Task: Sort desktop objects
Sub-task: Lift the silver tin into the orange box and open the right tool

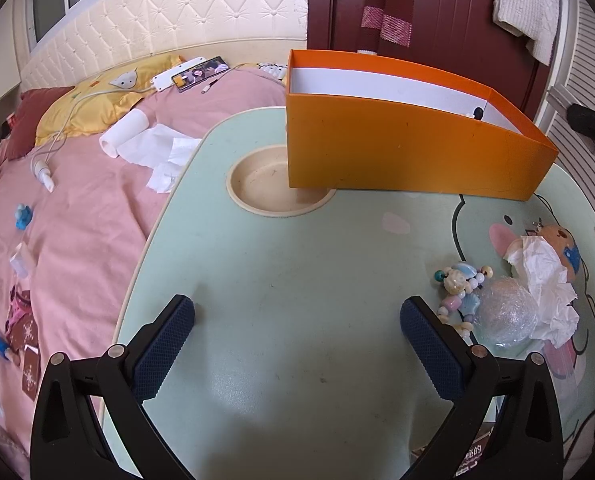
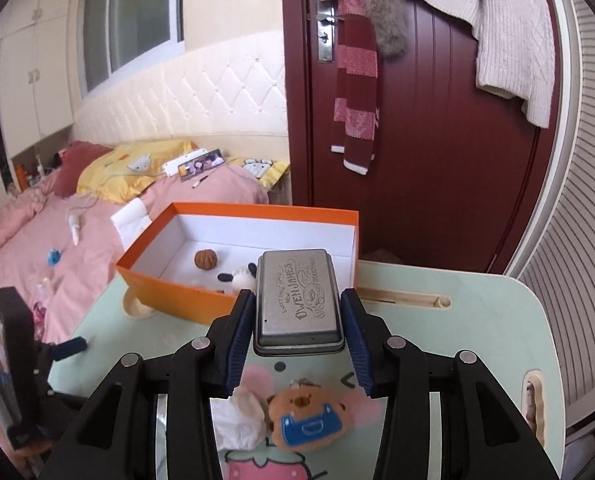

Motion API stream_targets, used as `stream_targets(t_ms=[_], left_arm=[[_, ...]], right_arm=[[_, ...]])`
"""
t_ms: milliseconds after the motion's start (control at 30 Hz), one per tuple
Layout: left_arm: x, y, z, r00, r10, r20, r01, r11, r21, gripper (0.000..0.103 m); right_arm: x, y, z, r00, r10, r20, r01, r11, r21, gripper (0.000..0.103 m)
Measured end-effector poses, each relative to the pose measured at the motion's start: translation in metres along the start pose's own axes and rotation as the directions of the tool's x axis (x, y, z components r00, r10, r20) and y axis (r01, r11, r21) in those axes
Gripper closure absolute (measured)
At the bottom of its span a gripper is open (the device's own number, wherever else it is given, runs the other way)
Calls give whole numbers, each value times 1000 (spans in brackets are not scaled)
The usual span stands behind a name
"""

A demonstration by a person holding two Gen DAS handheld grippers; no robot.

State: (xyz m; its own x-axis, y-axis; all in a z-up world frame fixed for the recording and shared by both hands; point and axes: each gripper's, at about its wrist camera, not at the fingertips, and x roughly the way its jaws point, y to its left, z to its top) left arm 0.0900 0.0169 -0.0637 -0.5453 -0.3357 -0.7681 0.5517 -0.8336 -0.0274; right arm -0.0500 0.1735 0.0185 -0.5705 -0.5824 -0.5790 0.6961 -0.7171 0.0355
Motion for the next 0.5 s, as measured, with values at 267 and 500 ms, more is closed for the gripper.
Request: stream_targets(t_ms=[267,500], left_arm=[[9,0,-5,1000,0,1,0,1000,0,0],[18,1,-4,1000,0,1,0,1000,0,0]], right_arm=[[53,3,12,994,-54,-96,57,998,24,60],[59,2,4,992,-76,-101,79,996,33,60]])
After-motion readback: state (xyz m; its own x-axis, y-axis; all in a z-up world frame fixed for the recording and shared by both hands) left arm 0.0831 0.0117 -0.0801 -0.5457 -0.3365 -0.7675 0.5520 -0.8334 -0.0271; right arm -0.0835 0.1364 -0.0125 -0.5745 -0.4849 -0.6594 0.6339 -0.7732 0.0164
